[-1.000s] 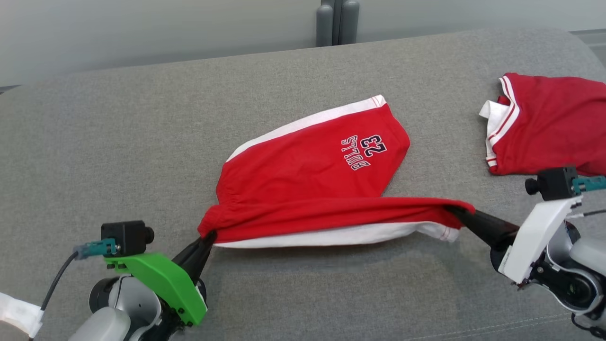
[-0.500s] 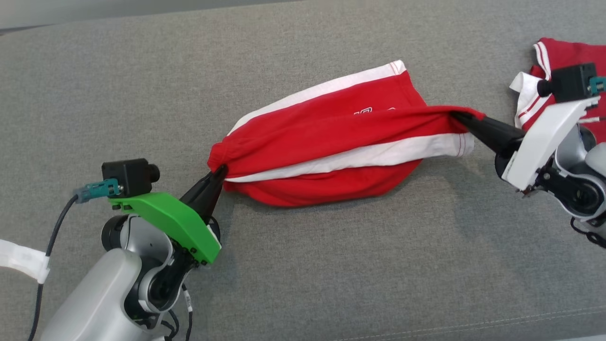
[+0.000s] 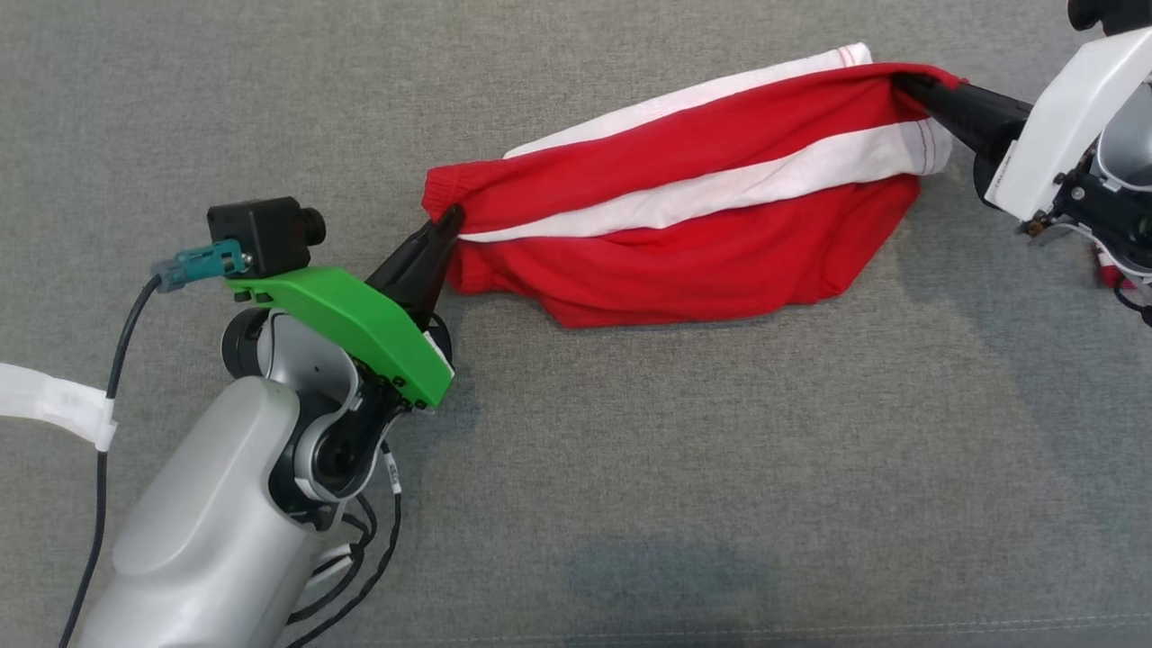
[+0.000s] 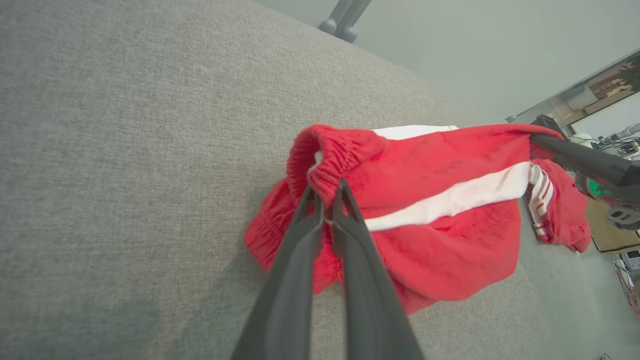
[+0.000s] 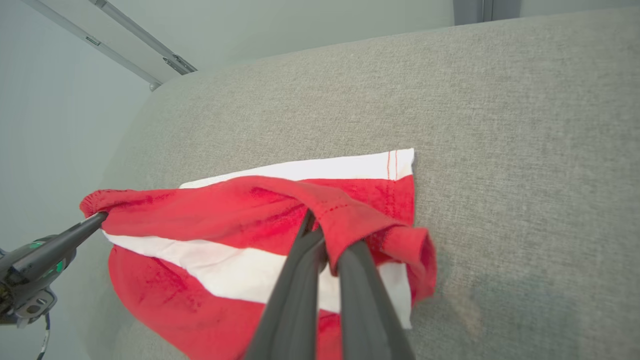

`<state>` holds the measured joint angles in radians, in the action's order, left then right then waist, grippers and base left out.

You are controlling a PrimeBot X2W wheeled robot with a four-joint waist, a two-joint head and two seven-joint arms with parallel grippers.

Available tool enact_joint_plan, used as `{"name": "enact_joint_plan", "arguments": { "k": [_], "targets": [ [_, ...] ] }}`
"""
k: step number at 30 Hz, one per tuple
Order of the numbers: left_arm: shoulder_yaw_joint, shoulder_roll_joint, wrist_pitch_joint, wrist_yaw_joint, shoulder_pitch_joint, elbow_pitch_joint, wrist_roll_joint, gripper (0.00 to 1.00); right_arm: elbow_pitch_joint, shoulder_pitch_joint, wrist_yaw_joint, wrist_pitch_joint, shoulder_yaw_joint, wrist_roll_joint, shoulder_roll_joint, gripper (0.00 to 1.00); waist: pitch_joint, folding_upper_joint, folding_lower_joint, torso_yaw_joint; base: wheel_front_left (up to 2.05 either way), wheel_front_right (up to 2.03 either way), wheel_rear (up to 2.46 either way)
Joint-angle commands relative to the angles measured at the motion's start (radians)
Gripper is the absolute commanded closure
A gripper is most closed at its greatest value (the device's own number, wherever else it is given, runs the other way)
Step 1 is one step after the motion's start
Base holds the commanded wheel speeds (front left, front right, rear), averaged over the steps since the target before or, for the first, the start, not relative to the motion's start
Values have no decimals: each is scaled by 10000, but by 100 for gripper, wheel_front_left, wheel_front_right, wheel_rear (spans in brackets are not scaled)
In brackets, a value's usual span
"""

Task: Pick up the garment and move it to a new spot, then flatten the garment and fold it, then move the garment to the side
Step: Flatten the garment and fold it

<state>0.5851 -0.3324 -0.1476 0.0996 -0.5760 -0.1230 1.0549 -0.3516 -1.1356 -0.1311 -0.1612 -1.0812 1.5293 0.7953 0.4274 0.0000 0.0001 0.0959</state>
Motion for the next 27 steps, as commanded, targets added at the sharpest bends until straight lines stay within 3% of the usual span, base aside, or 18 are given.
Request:
{"name": "enact_joint_plan", "arguments": {
  "k": [1, 12, 13, 14, 15, 16, 17, 27],
  "targets": [
    [19, 62, 49, -78, -229, -77, -81, 100, -179, -182, 7, -110, -9, 36, -59, 100, 393, 0, -1, 332, 0, 0, 0],
    [135, 472, 358, -384, -600, -627, -152, 100, -1250, -584, 5, -399, -103, 32, -442, 100, 542, 0, -1, 553, 0, 0, 0],
    [139, 481, 354, -392, -606, -647, -153, 100, -1335, -591, 5, -418, -108, 42, -462, 74, 535, 0, -1, 551, 0, 0, 0],
    [151, 487, 351, -408, -606, -662, -158, 91, -1383, -588, 5, -439, -126, 47, -493, 61, 523, 0, -1, 546, 0, 0, 0],
    [157, 495, 362, -424, -607, -671, -154, 70, -1428, -601, 5, -409, -131, 18, -521, 8, 512, 0, -1, 540, 0, 0, 0],
    [159, 490, 371, -451, -612, -689, -146, 21, -1488, -601, 5, -382, -120, 34, -544, 0, 498, 0, -1, 532, 0, 0, 0],
    [167, 480, 373, -480, -619, -712, -147, 0, -1548, -579, 5, -401, -118, 71, -558, 0, 482, 0, -1, 521, 0, 0, 0],
    [184, 376, 370, -484, -463, -788, -107, 0, -1814, -318, 5, -363, -216, 140, -696, 0, 64, 0, -1, 401, 0, 0, 0]
  ]
}}
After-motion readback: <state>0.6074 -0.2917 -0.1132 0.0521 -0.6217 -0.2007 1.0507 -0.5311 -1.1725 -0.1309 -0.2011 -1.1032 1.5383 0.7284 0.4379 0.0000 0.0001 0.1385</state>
